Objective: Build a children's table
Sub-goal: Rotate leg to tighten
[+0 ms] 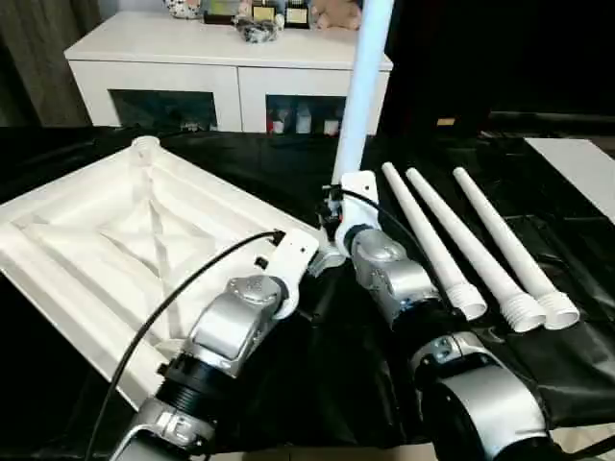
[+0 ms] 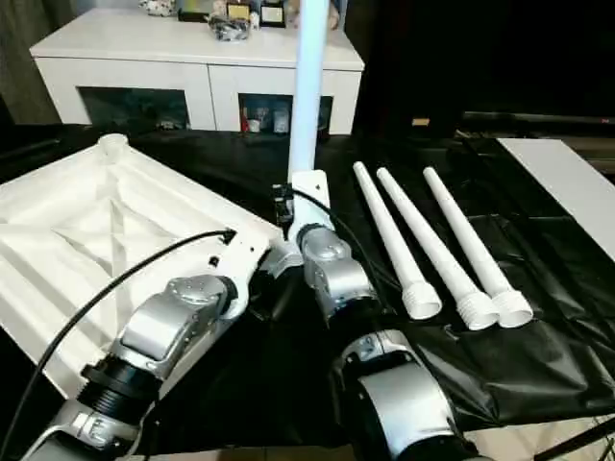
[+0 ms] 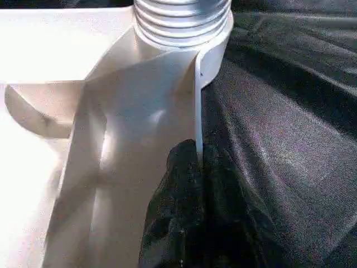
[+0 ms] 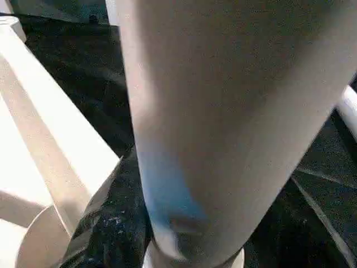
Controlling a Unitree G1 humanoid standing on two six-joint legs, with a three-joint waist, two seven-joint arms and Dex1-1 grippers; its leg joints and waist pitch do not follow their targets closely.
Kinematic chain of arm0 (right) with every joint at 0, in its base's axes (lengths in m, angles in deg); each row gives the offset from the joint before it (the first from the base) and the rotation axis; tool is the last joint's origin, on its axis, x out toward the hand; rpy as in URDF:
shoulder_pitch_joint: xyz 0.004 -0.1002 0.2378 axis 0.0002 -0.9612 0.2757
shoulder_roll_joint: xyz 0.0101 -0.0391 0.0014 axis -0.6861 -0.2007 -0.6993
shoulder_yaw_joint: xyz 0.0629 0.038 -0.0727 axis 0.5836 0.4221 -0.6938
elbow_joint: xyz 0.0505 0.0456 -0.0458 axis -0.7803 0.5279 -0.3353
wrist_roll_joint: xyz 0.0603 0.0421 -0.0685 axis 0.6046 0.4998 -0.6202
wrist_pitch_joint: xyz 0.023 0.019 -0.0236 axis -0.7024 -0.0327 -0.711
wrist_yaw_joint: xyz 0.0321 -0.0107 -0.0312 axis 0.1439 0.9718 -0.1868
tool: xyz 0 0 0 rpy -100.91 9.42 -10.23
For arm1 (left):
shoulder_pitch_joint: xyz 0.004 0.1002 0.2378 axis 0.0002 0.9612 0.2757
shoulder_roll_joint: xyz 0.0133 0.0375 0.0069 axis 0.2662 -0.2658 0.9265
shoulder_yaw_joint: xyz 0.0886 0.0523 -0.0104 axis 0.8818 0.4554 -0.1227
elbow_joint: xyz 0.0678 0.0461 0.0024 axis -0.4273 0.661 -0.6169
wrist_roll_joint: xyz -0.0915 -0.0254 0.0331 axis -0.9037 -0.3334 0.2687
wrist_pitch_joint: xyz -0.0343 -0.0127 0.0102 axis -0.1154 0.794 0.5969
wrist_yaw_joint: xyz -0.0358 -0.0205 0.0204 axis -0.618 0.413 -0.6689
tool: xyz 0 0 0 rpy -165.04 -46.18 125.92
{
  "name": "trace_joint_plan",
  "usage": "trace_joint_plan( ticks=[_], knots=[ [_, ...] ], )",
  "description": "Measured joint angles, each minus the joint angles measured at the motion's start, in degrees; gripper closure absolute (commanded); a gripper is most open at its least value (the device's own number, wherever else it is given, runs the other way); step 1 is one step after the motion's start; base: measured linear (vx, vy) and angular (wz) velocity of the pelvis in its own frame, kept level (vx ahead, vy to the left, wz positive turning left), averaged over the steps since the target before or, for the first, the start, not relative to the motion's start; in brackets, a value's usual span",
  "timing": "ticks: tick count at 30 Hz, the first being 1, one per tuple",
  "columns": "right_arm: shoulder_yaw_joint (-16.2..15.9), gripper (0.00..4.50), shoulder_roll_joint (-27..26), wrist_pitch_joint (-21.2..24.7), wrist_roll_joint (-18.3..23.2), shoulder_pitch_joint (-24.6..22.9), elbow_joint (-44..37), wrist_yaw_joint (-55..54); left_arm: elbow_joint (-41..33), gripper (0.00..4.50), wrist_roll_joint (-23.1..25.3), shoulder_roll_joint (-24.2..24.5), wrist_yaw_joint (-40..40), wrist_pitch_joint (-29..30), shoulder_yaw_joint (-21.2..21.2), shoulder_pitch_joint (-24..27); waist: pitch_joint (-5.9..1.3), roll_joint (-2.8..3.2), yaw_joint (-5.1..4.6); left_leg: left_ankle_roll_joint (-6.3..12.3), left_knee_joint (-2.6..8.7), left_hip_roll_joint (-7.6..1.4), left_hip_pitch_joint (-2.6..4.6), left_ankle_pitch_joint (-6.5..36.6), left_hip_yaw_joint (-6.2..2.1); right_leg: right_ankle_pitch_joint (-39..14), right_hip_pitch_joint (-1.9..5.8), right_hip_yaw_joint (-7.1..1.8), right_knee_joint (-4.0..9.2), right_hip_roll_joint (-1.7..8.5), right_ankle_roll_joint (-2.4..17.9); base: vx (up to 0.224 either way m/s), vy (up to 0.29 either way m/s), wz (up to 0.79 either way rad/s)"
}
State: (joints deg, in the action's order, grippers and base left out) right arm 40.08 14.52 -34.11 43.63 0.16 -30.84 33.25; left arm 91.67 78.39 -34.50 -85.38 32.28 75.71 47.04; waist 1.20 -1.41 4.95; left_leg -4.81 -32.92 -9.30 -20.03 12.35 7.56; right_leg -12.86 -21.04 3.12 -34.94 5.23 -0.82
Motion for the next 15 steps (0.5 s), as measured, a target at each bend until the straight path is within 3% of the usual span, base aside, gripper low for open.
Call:
trace_joint_plan(
  ticks=[7, 9, 12, 15],
  knots=[
    [2.1, 2.66, -0.3, -3.2, 0.4, 1.0, 2.3, 3.1, -0.5, 4.50, -0.1, 1.2, -1.2, -0.1, 0.0, 0.0, -0.11, -0.17, 0.06, -0.27, 0.55, -0.20, -0.03, -0.2, 0.43, 0.1, -0.30, 0.01, -0.01, 0.00, 0.0, 0.000, 0.000, 0.00],
    [2.7, 1.96, -0.2, -3.8, 0.8, 1.1, 2.3, 4.3, -0.8, 4.50, -0.1, 1.7, -1.8, -0.3, 0.0, 0.0, -0.10, -0.20, 0.06, -0.35, 0.57, -0.32, -0.12, -0.2, 0.63, 0.2, -0.45, 0.01, -0.01, 0.00, 0.0, 0.000, 0.000, 0.00],
    [3.3, 1.91, -0.3, -3.9, 1.7, 1.2, 2.6, 6.2, -1.2, 4.50, -0.1, 2.5, -2.4, -0.6, 0.0, -0.1, -0.08, -0.19, 0.06, -0.48, 0.58, -0.47, -0.19, -0.3, 0.75, 0.3, -0.67, 0.02, -0.01, -0.07, 0.0, 0.000, 0.000, 0.00],
    [3.6, 1.57, 0.2, -2.9, 3.2, 0.9, 2.2, 8.7, -2.6, 4.50, 0.0, 3.7, -3.1, -1.6, 0.0, -0.1, 0.49, 0.21, 0.09, -0.46, 0.64, -0.76, -0.59, -0.9, 0.88, 0.6, -1.12, 0.17, -0.06, -0.22, 0.4, 0.000, 0.000, 0.00]
  ],
)
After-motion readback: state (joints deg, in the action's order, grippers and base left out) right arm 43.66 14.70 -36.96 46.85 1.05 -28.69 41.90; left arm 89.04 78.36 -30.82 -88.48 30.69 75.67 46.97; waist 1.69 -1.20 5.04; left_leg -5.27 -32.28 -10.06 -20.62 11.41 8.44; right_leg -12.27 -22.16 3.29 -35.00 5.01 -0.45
